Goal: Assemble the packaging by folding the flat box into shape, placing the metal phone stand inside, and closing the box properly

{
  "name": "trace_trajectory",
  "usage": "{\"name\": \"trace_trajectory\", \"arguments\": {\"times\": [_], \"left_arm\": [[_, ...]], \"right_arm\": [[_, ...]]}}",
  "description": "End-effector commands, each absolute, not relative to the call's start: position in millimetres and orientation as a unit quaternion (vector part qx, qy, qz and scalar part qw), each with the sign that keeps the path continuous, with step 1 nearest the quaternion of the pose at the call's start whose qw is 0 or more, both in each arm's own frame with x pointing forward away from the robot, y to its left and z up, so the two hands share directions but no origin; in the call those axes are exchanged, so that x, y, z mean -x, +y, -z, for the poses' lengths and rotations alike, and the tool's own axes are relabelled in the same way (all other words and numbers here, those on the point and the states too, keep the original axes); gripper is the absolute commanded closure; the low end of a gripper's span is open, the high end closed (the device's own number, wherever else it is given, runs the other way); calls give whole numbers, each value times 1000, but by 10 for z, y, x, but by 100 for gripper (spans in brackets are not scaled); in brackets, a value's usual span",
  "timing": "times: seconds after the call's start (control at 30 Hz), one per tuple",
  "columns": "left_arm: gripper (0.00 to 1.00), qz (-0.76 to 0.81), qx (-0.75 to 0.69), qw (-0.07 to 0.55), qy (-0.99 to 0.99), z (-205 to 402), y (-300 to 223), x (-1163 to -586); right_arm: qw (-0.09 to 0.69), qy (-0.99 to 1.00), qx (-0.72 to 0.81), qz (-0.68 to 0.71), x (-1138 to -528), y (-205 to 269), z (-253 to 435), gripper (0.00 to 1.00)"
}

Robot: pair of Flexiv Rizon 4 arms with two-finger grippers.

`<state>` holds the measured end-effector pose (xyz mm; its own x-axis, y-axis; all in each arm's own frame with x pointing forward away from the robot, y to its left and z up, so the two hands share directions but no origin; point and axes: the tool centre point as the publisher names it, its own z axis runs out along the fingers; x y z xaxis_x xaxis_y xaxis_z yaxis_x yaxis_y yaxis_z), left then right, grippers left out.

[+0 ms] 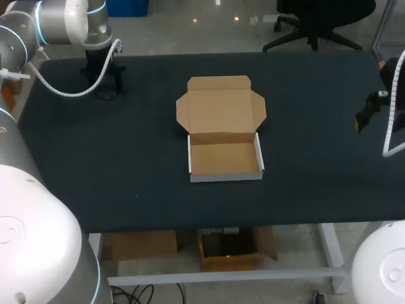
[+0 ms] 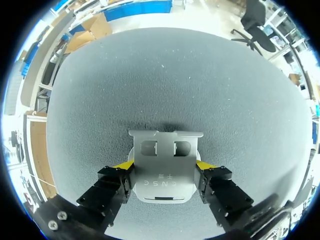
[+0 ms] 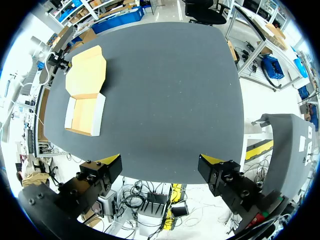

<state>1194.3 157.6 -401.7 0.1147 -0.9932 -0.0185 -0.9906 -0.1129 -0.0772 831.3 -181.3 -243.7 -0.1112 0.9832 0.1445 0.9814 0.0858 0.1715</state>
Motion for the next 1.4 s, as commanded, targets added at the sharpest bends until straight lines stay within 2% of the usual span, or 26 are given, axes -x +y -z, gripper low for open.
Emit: {"name": "trace_trajectory", "arguments": {"times": [0.03, 0.7, 1.4], "left_arm": [[100, 13, 748, 33, 663, 4052, 1576, -12002], [100, 45, 730, 51, 680, 3807, 1524, -11722], [100, 55, 684, 85, 723, 3338, 1201, -11075]], "right_arm": [[4, 737, -667, -112, -8307, -1816, 2428, 0], [4, 737, -667, -112, -8307, -1816, 2428, 0], [15, 758, -637, -142, -8377, -1823, 2434, 0]]}}
